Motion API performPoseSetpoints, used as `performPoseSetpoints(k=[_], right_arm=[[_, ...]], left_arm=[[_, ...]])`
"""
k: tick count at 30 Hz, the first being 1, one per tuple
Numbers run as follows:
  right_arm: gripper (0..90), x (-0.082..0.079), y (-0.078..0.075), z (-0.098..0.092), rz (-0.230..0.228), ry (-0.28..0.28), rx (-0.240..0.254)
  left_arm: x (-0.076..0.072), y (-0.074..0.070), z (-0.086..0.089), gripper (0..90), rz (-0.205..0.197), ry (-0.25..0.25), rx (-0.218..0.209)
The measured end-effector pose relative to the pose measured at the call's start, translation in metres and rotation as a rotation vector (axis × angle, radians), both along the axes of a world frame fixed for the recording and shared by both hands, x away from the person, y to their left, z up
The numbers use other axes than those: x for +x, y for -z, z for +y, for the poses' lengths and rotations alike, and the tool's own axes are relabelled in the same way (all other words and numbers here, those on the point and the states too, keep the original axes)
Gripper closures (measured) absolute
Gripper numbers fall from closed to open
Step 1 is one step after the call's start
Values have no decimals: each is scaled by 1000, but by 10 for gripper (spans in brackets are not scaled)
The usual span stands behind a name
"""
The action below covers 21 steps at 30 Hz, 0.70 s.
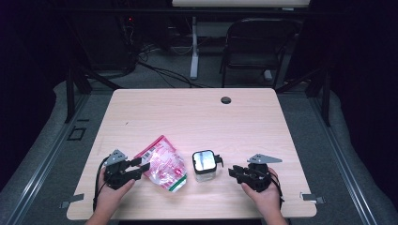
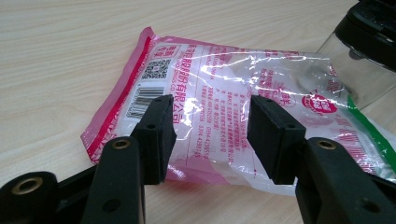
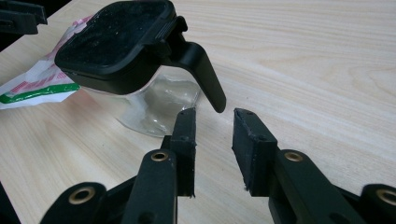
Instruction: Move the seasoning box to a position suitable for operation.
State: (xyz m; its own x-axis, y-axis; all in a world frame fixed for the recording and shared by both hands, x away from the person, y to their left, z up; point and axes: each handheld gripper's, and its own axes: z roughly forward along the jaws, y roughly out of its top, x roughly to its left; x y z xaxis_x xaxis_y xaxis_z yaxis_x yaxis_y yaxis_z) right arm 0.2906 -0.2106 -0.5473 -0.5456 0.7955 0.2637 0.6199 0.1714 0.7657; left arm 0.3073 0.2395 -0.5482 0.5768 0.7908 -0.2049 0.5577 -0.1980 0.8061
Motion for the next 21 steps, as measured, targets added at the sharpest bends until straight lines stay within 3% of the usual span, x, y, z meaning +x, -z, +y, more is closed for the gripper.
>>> performPoseSetpoints(k=[10, 14, 21], right_arm=[[696, 2, 0, 9, -11, 0, -24], [656, 9, 3, 20, -12, -9, -60], [640, 22, 8, 34, -17, -9, -79]], left_arm=[[-3, 0, 1, 511, 1, 0, -2], [-6, -1, 3, 511, 3, -6, -7], [-9, 0, 5, 524, 10, -17, -20]])
